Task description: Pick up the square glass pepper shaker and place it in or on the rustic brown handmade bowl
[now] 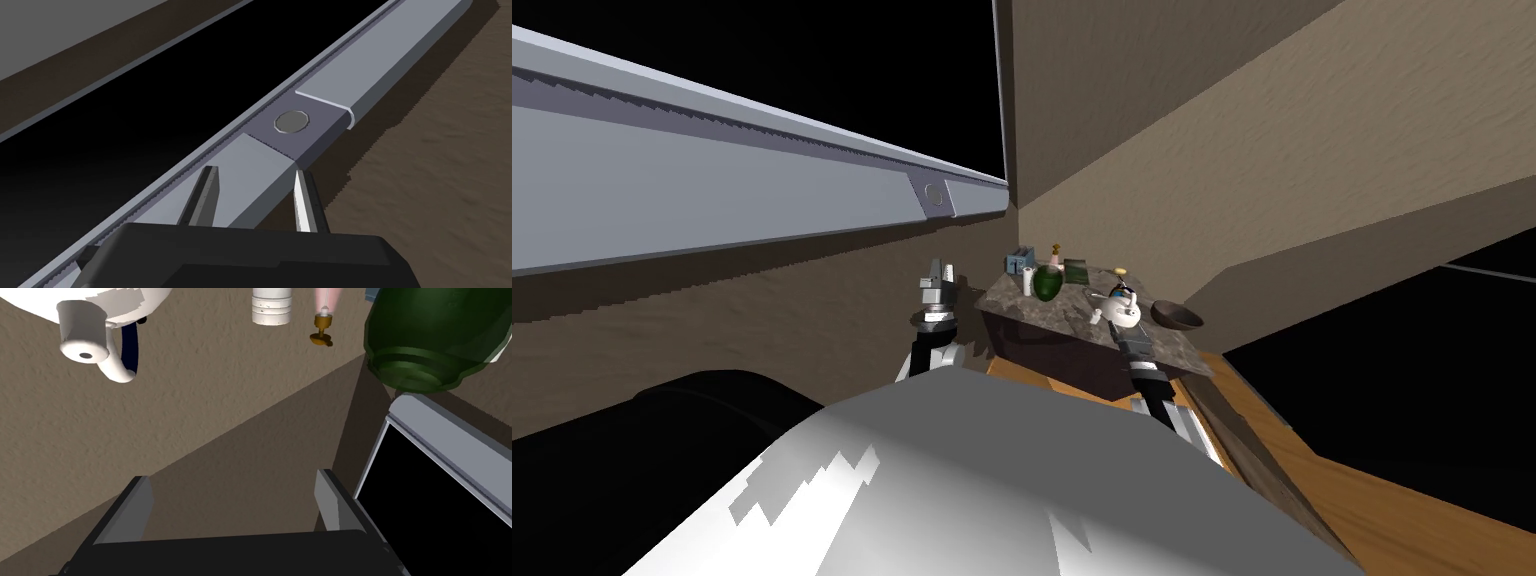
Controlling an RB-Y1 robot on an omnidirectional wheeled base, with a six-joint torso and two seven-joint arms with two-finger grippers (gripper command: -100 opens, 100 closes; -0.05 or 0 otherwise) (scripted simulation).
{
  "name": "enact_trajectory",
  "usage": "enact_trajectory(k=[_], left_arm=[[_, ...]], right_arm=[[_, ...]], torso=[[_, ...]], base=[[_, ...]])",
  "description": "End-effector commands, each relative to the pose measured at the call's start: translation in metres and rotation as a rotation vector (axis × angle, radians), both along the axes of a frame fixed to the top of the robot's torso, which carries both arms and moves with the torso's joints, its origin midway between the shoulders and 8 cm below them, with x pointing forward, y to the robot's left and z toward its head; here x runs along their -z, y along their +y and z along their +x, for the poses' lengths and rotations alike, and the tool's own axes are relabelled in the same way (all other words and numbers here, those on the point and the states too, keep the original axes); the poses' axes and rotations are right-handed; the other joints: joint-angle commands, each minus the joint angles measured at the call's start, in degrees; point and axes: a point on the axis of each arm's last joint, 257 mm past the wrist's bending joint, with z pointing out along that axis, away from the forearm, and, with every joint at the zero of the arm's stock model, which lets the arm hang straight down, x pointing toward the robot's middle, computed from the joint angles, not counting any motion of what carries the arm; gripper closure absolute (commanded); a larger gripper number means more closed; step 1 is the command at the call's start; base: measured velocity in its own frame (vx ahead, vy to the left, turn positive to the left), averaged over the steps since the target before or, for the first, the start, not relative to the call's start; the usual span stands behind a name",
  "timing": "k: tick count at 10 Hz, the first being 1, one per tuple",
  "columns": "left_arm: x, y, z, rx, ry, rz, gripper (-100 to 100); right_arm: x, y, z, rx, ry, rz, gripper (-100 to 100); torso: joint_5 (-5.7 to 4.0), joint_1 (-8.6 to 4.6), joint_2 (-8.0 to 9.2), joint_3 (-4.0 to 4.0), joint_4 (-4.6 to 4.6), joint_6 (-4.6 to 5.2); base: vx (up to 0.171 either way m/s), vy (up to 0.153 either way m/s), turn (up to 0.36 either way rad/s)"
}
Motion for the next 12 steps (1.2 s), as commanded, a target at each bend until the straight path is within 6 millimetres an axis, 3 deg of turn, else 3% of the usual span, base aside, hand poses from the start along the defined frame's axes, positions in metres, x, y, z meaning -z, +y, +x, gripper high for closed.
enact_trajectory(k=[1, 2, 8, 12], left_arm=[[0.000, 0.000, 0.000, 0.000, 0.000, 0.000, 0], [0.000, 0.000, 0.000, 0.000, 0.000, 0.000, 0], [0.000, 0.000, 0.000, 0.000, 0.000, 0.000, 0], [0.000, 0.000, 0.000, 0.000, 0.000, 0.000, 0]], right_arm=[[0.016, -0.004, 0.005, 0.020, 0.031, -0.069, -100], [0.016, -0.004, 0.005, 0.020, 0.031, -0.069, -100], [0.066, -0.009, 0.013, 0.063, 0.127, -0.226, -100], [0.094, 0.008, 0.020, 0.077, 0.170, -0.249, -100]], torso=[[0.00, 0.00, 0.00, 0.00, 0.00, 0.00], [0.01, 0.04, -0.05, -0.03, -0.01, -0.01], [-0.02, -0.11, -0.08, -0.04, -0.02, -0.02], [-0.05, -0.26, -0.17, -0.10, -0.04, -0.03]], base=[[0.120, 0.135, -0.189], [0.064, 0.090, -0.041], [0.094, 0.083, -0.132], [0.120, 0.063, -0.095]])
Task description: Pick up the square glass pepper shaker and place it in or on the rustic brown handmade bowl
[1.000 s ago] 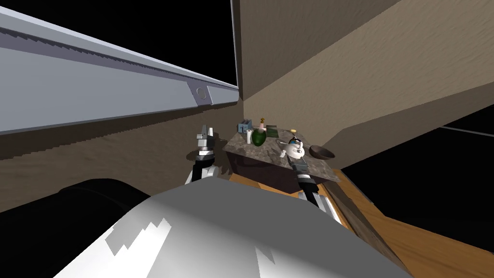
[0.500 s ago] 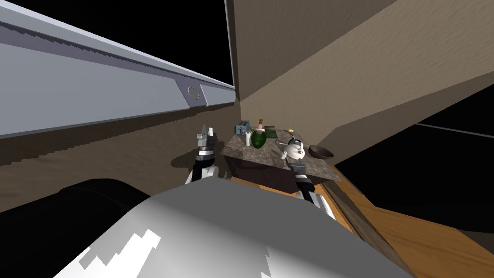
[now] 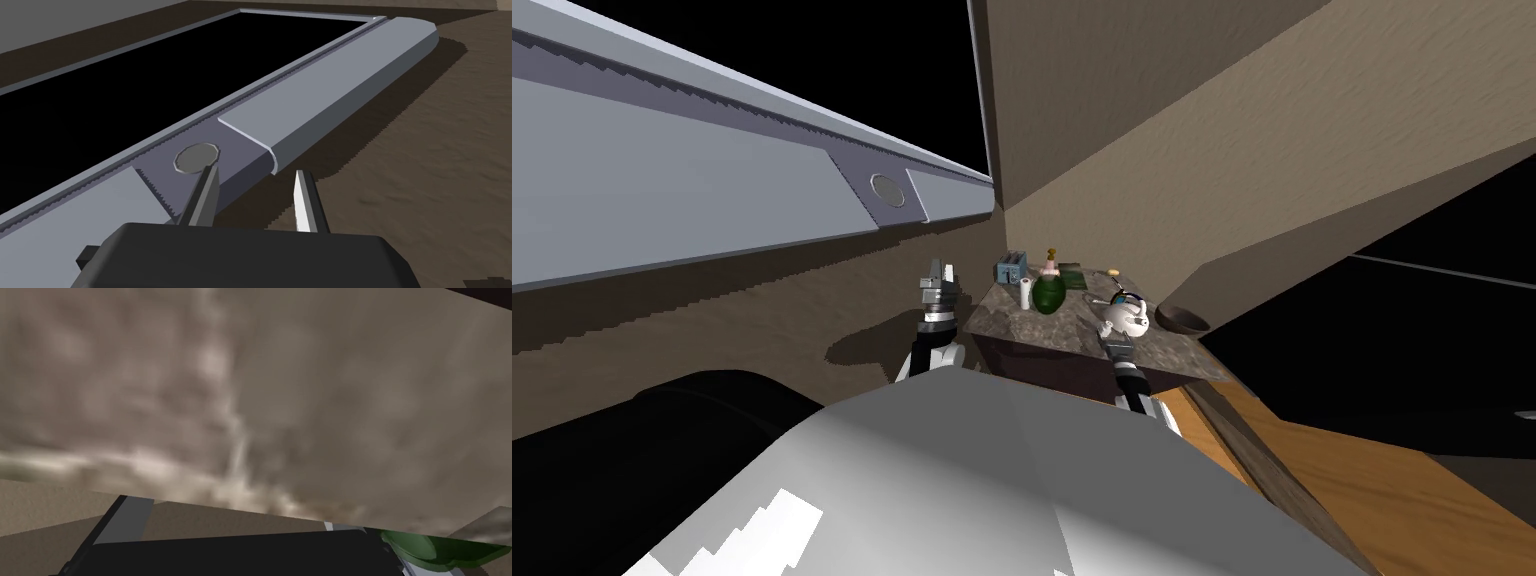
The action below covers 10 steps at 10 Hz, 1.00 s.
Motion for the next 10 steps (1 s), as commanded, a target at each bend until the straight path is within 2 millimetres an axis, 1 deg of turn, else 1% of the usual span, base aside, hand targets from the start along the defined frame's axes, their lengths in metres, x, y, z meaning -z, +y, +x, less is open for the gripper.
enact_trajectory(k=[1, 2, 3, 5, 6, 7, 10], left_arm=[[0.000, 0.000, 0.000, 0.000, 0.000, 0.000, 0], [0.000, 0.000, 0.000, 0.000, 0.000, 0.000, 0], [0.000, 0.000, 0.000, 0.000, 0.000, 0.000, 0], [0.000, 0.000, 0.000, 0.000, 0.000, 0.000, 0], [0.000, 0.000, 0.000, 0.000, 0.000, 0.000, 0], [0.000, 0.000, 0.000, 0.000, 0.000, 0.000, 0], [0.000, 0.000, 0.000, 0.000, 0.000, 0.000, 0]], right_arm=[[0.000, 0.000, 0.000, 0.000, 0.000, 0.000, -100], [0.000, 0.001, 0.000, 0.000, 0.001, -0.001, 0], [-0.003, -0.023, 0.001, 0.026, -0.002, -0.002, -100], [-0.008, -0.048, 0.001, 0.052, -0.008, -0.003, -100], [-0.008, -0.041, -0.001, 0.044, -0.005, -0.004, -100], [-0.008, -0.042, -0.001, 0.045, -0.006, -0.003, 100], [-0.008, -0.042, -0.001, 0.045, -0.008, 0.001, 100]], torso=[[0.00, 0.00, 0.00, 0.00, 0.00, 0.00], [-0.02, -0.12, 0.21, 0.11, 0.04, 0.01], [-0.04, -0.19, 0.37, 0.21, 0.07, 0.01], [0.02, 0.02, 0.49, 0.28, 0.10, 0.01], [0.01, 0.02, 0.52, 0.30, 0.11, 0.01], [-0.01, -0.09, 0.51, 0.29, 0.11, 0.02], [-0.04, -0.21, 0.44, 0.23, 0.05, 0.00]], base=[[0.048, 0.022, -0.003], [0.010, 0.005, 0.000], [0.004, 0.064, 0.237], [-0.009, 0.077, 0.129], [-0.003, 0.030, 0.012], [-0.001, 0.006, -0.004], [0.000, 0.000, 0.000]])
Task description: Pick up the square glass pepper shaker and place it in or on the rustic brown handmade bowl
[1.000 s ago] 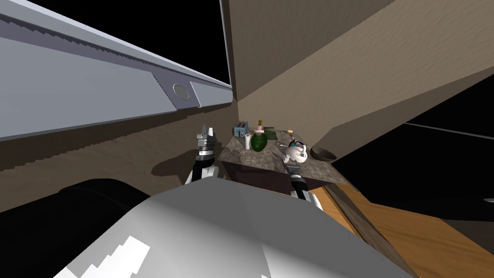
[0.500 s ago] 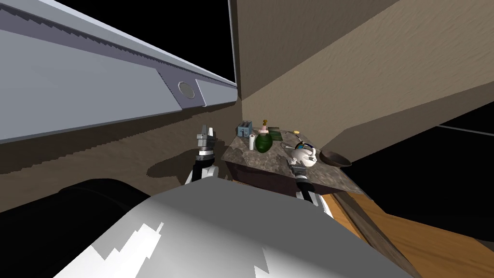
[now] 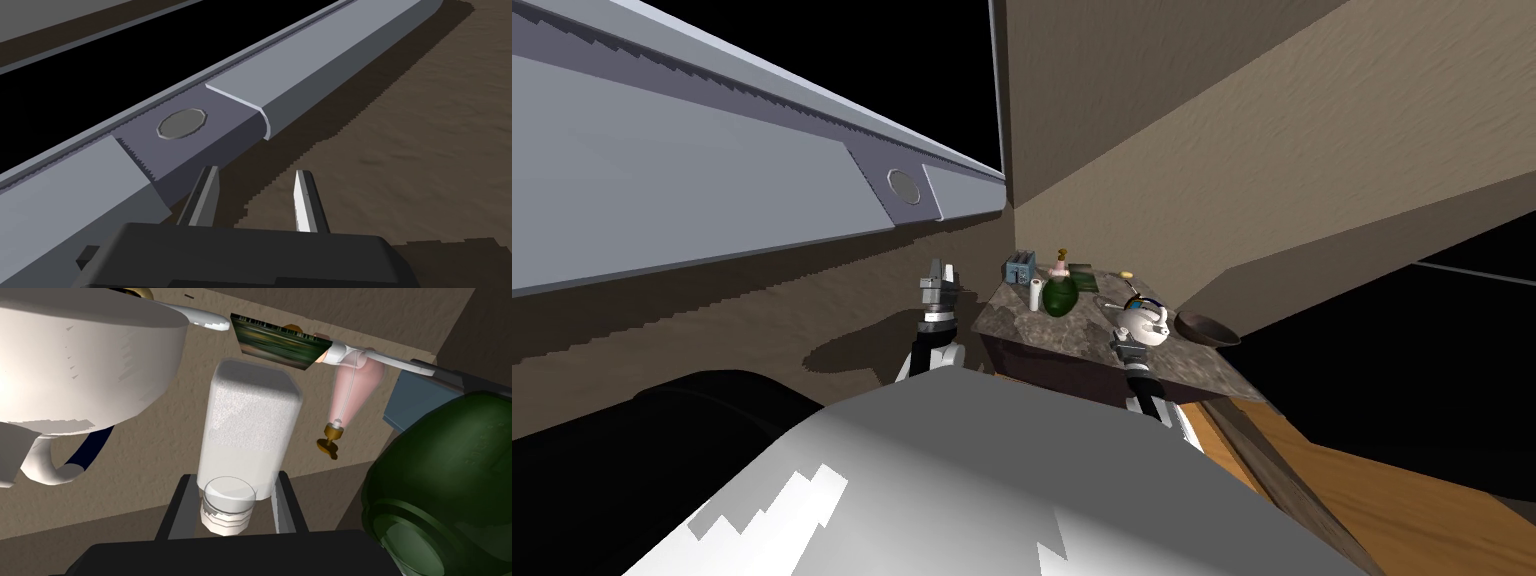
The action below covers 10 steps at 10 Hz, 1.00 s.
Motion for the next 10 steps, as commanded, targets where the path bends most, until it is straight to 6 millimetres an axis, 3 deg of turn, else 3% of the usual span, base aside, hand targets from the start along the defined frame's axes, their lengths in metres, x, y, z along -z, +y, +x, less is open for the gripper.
enact_trajectory(k=[1, 2, 3, 4, 5, 6, 7, 10], left_arm=[[0.000, 0.000, 0.000, 0.000, 0.000, 0.000, 0], [0.000, 0.000, 0.000, 0.000, 0.000, 0.000, 0], [0.000, 0.000, 0.000, 0.000, 0.000, 0.000, 0], [0.000, 0.000, 0.000, 0.000, 0.000, 0.000, 0], [0.000, 0.000, 0.000, 0.000, 0.000, 0.000, 0], [0.000, 0.000, 0.000, 0.000, 0.000, 0.000, 0], [0.000, 0.000, 0.000, 0.000, 0.000, 0.000, 0], [0.000, 0.000, 0.000, 0.000, 0.000, 0.000, 0]], right_arm=[[0.000, 0.000, 0.000, 0.000, 0.000, 0.000, 100], [0.000, 0.000, 0.000, 0.000, 0.000, 0.000, 0], [0.006, 0.025, 0.001, -0.026, 0.006, -0.003, 100], [0.008, 0.037, 0.001, -0.039, 0.008, -0.002, 100], [0.004, 0.027, 0.003, -0.031, 0.005, -0.001, 100], [0.003, 0.029, 0.004, -0.033, 0.004, -0.002, 0], [-0.002, 0.020, 0.004, -0.049, 0.008, -0.041, 100], [-0.012, 0.008, 0.006, -0.082, 0.017, -0.107, 100]], torso=[[0.00, 0.00, 0.00, 0.00, 0.00, 0.00], [0.00, 0.00, -0.01, -0.01, 0.00, 0.00], [0.00, -0.01, -0.01, -0.01, -0.01, 0.00], [-0.03, -0.16, 0.00, -0.01, -0.02, 0.06], [-0.08, -0.34, 0.02, -0.01, -0.04, 0.08], [-0.08, -0.26, 0.01, -0.02, -0.05, 0.06], [-0.06, -0.18, -0.01, -0.04, -0.06, 0.06], [0.02, -0.09, 0.47, 0.21, -0.01, 0.06]], base=[[0.000, 0.000, 0.000], [0.000, 0.000, 0.000], [0.002, -0.057, -0.207], [0.000, -0.093, -0.186], [-0.001, -0.039, -0.015], [-0.001, -0.006, 0.005], [-0.066, 0.006, 0.047], [-0.128, 0.006, 0.056]])
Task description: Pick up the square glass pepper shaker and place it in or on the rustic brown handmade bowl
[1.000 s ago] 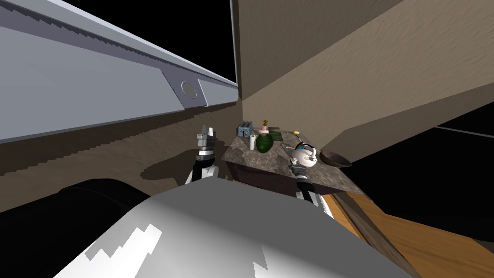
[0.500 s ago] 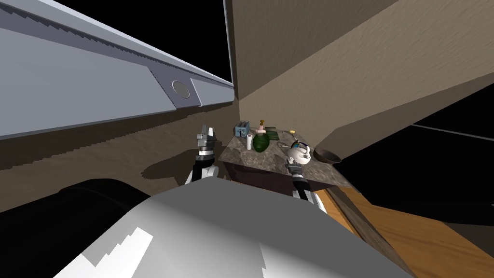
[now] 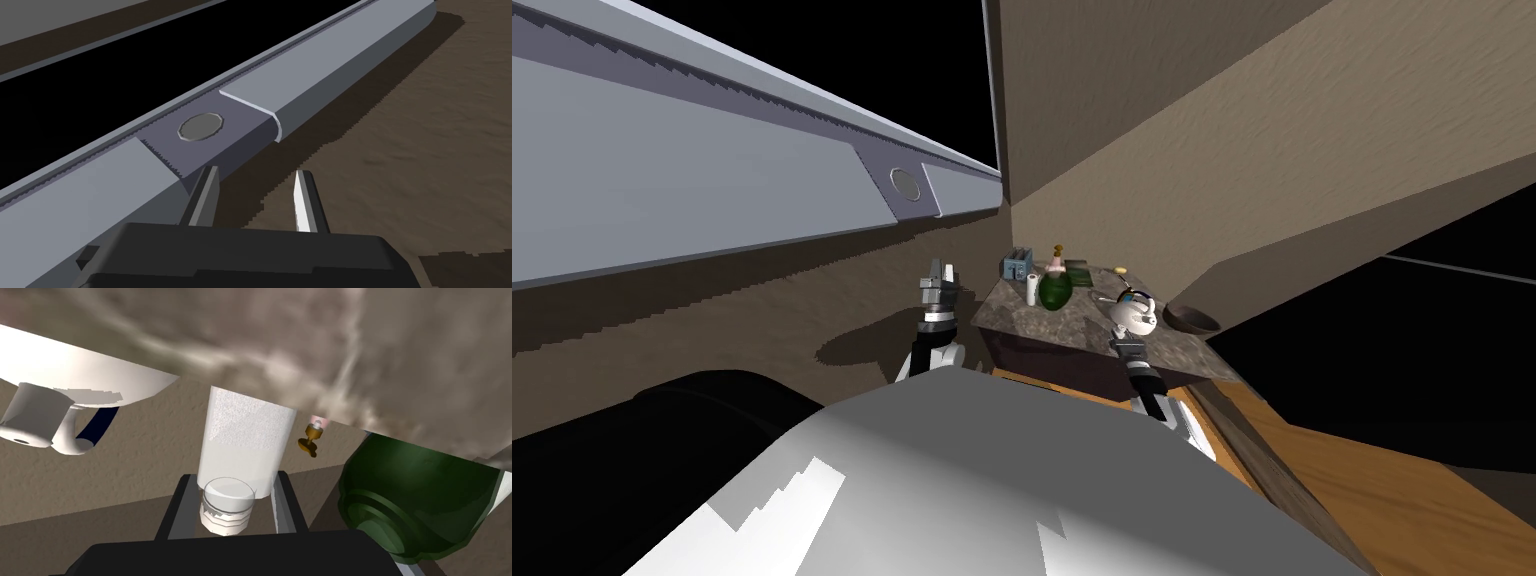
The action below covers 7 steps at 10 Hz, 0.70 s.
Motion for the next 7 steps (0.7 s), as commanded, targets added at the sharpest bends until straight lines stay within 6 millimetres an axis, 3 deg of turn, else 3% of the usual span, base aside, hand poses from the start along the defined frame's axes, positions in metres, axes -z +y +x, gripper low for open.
enact_trajectory(k=[1, 7], left_arm=[[0.000, 0.000, 0.000, 0.000, 0.000, 0.000, 0], [0.000, 0.000, 0.000, 0.000, 0.000, 0.000, 0]], right_arm=[[-0.006, -0.006, 0.002, -0.022, 0.007, -0.037, 100], [-0.021, -0.027, 0.007, -0.084, 0.039, -0.137, 100]], torso=[[0.00, 0.00, 0.00, 0.00, 0.00, 0.00], [0.04, 0.00, -0.17, -0.10, -0.04, -0.05]], base=[[-0.159, -0.024, 0.076], [-0.111, -0.014, 0.065]])
